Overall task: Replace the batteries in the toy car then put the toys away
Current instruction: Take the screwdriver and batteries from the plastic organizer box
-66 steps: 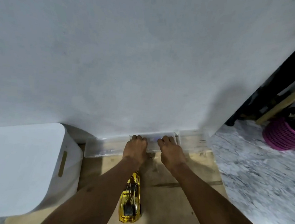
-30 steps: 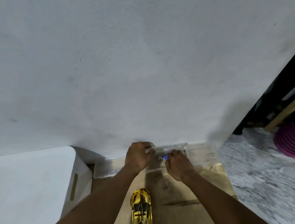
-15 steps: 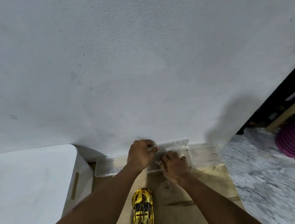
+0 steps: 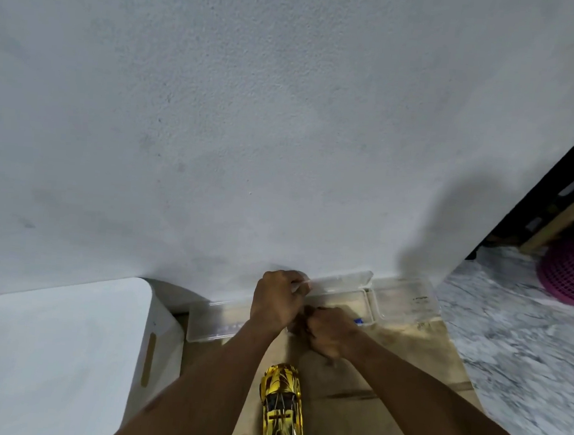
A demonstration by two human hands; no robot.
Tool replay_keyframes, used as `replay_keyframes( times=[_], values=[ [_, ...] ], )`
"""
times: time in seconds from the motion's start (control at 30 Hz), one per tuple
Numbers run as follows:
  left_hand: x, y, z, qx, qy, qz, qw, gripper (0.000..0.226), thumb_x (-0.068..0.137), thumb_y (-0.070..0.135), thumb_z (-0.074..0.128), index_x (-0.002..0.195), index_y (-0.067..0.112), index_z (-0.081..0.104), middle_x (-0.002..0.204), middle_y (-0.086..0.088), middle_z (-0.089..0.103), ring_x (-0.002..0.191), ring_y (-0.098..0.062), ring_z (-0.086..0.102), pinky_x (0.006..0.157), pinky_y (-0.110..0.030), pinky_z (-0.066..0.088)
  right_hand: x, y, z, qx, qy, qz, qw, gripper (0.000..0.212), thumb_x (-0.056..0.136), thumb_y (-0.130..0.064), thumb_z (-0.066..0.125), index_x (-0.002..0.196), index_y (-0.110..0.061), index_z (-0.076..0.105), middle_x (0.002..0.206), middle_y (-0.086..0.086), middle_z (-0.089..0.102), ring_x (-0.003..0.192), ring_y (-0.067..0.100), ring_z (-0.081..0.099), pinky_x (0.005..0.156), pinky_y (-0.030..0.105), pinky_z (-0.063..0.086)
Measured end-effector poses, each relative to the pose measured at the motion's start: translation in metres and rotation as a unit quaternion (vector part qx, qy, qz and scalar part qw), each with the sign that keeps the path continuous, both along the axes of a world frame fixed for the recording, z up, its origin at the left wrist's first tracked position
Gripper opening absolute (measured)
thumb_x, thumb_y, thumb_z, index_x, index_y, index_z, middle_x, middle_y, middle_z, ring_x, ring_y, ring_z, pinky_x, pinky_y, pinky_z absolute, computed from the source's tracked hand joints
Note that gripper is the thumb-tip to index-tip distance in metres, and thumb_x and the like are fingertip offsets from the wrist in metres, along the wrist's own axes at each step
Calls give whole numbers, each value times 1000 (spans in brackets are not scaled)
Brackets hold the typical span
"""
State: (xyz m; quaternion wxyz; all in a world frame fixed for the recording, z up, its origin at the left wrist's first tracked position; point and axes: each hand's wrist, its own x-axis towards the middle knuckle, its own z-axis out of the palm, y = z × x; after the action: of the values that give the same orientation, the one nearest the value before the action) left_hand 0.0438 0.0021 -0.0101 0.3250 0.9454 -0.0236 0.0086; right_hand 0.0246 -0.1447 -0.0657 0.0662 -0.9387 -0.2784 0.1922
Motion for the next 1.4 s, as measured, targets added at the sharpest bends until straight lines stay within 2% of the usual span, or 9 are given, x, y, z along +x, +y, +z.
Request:
replay_keyframes(
  times=[0.17, 0.3, 0.4, 0.5, 0.63, 0.9, 1.1, 1.27, 1.4],
  values=[
    [-1, 0, 1, -2, -3, 2, 1000, 25, 90, 36, 68, 107, 21, 78, 108, 5, 76, 98, -14, 71, 89, -27, 55, 2, -1, 5, 48, 40, -2, 998, 42, 102, -52, 27, 117, -23, 54, 107, 6, 64, 94, 26, 61, 77, 37, 45],
    [-4, 0, 3, 8, -2, 6, 1000, 24, 90, 36, 67, 105, 21, 78, 106, 5, 77, 96, -15, 70, 84, -23, 54, 5, -7, 9, 77, 30, -27, 996, 42, 102, -45, 31, 115, -16, 59, 110, 8, 65, 99, 25, 62, 82, 38, 49],
    [-6, -2, 5, 12, -2, 14, 1000, 22, 90, 37, 66, 104, 24, 78, 103, 6, 77, 94, -15, 71, 83, -26, 56, 10, -24, 12, 55, -35, -53, 996, 41, 101, -40, 33, 119, -15, 61, 121, 6, 62, 113, 25, 57, 91, 39, 46],
    [-8, -3, 6, 15, 0, 18, 1000, 23, 91, 39, 65, 105, 25, 78, 102, 6, 77, 94, -16, 71, 83, -28, 56, 9, -36, 8, 3, -26, -50, 998, 45, 104, -40, 29, 134, -19, 55, 136, 6, 55, 125, 26, 49, 100, 42, 41],
    [-8, -3, 6, 27, -12, 21, 999, 21, 92, 36, 66, 101, 23, 79, 102, 4, 77, 92, -18, 71, 77, -20, 50, 2, -37, 2, 25, -48, -68, 996, 44, 104, -41, 26, 124, -17, 57, 118, 8, 64, 110, 26, 56, 89, 40, 48],
    [-8, -2, 7, 39, -17, 10, 999, 24, 93, 40, 65, 103, 24, 78, 104, 4, 77, 93, -17, 71, 81, -23, 53, 0, -40, -4, 48, -108, -47, 992, 45, 102, -44, 25, 106, -19, 63, 90, 9, 74, 82, 26, 69, 75, 35, 51],
    [-8, 0, 8, 45, -26, 11, 999, 23, 90, 38, 68, 104, 23, 79, 107, 4, 77, 96, -17, 70, 84, -24, 52, 11, -42, -7, 67, -117, -71, 988, 51, 98, -54, 26, 102, -26, 69, 84, 6, 74, 81, 25, 68, 80, 35, 47],
    [-11, -2, 10, 48, -46, 6, 998, 24, 90, 34, 70, 107, 20, 78, 110, 1, 76, 98, -19, 70, 87, -23, 50, 12, -41, -7, 123, -156, -89, 976, 43, 99, -52, 38, 110, -25, 71, 86, 7, 76, 82, 27, 70, 71, 31, 48],
    [-13, -1, 9, 53, -60, 7, 997, 23, 90, 33, 71, 107, 19, 79, 110, 0, 76, 97, -18, 70, 87, -24, 51, 14, -38, -7, 186, -257, -61, 946, 59, 98, -61, 33, 82, -21, 73, 65, 2, 71, 57, 23, 67, 55, 25, 45]
  ],
)
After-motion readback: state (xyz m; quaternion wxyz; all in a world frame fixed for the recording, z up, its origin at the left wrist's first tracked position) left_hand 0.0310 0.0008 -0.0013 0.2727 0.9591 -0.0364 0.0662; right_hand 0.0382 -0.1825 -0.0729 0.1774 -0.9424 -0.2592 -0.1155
